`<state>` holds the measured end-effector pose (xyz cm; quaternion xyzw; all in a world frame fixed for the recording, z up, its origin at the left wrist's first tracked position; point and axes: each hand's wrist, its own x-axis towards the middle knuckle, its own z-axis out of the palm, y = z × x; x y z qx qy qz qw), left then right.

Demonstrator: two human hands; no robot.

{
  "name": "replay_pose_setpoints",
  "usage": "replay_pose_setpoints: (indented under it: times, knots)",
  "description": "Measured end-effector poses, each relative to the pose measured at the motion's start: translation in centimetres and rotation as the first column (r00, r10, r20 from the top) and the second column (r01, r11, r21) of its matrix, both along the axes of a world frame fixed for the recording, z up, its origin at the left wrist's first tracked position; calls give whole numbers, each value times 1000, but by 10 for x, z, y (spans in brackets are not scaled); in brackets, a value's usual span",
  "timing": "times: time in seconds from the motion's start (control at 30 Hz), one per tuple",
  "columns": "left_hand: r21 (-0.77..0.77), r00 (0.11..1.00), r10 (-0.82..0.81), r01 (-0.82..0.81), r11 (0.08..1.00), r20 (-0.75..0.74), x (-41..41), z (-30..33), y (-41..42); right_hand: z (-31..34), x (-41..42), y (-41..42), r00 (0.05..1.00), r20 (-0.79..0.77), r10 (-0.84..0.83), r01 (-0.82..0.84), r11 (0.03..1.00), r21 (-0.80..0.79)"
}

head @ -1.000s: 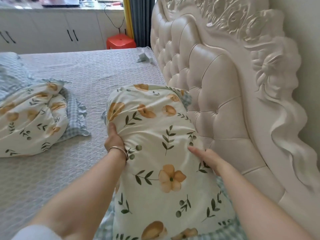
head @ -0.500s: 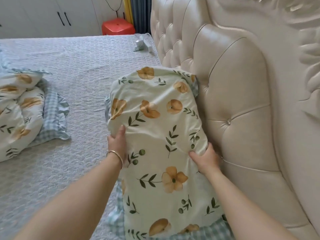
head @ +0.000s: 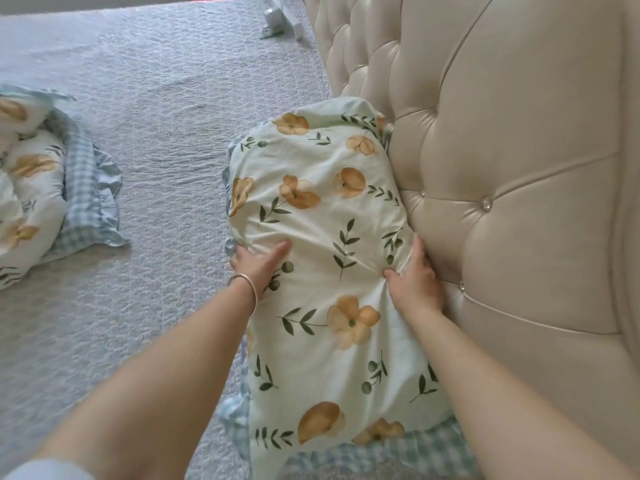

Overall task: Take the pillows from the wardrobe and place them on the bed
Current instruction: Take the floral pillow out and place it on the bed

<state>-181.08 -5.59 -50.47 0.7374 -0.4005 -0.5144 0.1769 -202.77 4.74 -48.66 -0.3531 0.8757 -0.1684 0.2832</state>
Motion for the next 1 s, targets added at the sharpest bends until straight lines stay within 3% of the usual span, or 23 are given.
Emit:
replay_pose_setpoints:
  times: [0.03,0.1,0.17,0.27,0.43,0.57,0.73,1.0]
  knots:
    - [-5,1000,-13,13,1000,17,0,-4,0,-2,5,3,991,-109,80,-79,997,7]
    - [-28,999,-16,17,999,31,-2,-5,3,-13,14,8,881,-393,262,-290,957,-14]
    - [-29,998,1,1,1000,56,-4,-4,3,-19,20,8,778,-507,371,-406,913,44]
    - [-26,993,-39,42,999,108,-6,1,7,-16,18,4,785,-411,463,-438,885,160]
    - [-19,985,-116,119,993,127,8,9,19,7,25,3,799,-389,458,-383,887,257]
    - [-36,967,-220,226,973,125,25,29,32,30,41,7,804,-417,424,-355,905,235]
    - [-91,919,-343,365,927,194,52,73,57,67,74,34,919,-196,341,-306,933,188]
    - [-246,881,-300,402,882,365,118,147,119,135,157,68,892,-54,449,-449,893,18]
